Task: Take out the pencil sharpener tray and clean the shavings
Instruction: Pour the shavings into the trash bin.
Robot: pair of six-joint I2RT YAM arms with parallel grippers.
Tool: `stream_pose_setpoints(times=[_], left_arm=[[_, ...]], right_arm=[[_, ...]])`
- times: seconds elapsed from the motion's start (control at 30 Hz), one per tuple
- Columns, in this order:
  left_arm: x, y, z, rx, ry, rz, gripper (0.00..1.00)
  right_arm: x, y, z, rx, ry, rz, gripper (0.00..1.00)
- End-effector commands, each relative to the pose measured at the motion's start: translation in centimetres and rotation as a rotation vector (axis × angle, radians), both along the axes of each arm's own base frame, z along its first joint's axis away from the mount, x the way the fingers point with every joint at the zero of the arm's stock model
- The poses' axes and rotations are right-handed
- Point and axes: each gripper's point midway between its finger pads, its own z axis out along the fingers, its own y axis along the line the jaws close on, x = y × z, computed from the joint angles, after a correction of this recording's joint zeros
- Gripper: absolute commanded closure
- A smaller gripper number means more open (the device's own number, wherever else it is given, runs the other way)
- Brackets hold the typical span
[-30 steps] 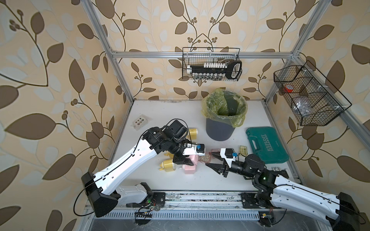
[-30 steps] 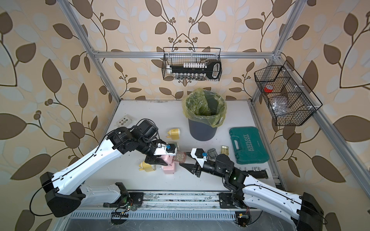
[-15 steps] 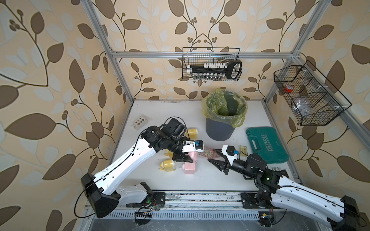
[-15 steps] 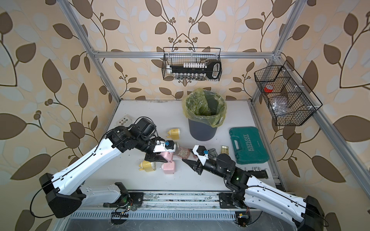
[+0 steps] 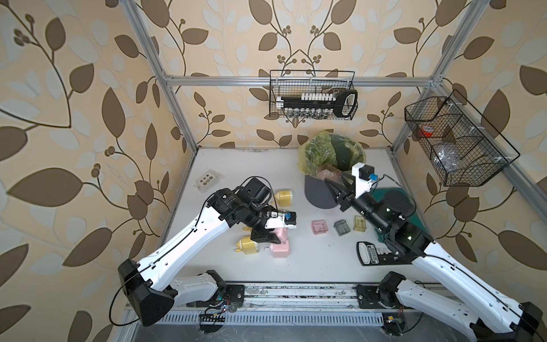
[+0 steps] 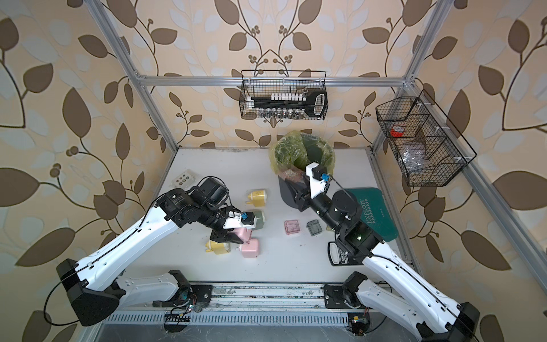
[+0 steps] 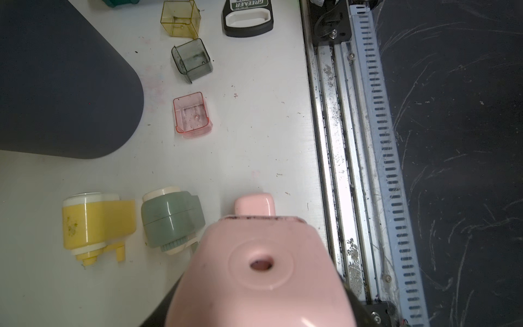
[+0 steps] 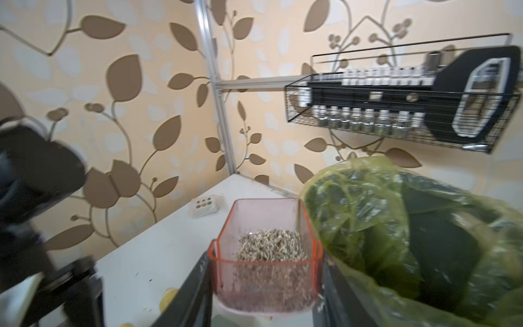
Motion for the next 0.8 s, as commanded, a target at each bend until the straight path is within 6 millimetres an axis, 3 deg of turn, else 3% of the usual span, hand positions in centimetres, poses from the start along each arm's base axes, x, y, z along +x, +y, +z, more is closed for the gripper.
stream_pose_setpoints(times=[0.0,0.07,0.17,0.27,0.77], left_arm=[[-0.2,0.5,0.1,0.018,0.001,-0.014,1.0],[-0.3,0.5,0.2,0.011,-0.005,-0.019,1.0],[-0.3,0.5,0.3,0.0,-0.013,-0.019,1.0],[-0.4,0.5,0.2,0.0,-0.01,-0.018,1.0],[-0.7,0.7,-0.1,-0.005,-0.014,-0.012,1.0]], right_arm=[[3.1,-3.2,1.4,0.238,0.193,-0.089,1.0],[5.0,-4.7,2.4,0.36,0.276,-0.104,1.0],[7.0,-5.5,3.6,0.508,0.379,-0.099,1.0],[8.7,-5.6,3.4,0.664,0.518,-0.083,1.0],[10.9,-5.0,-1.1,1.239,0.984,0.019,1.0]])
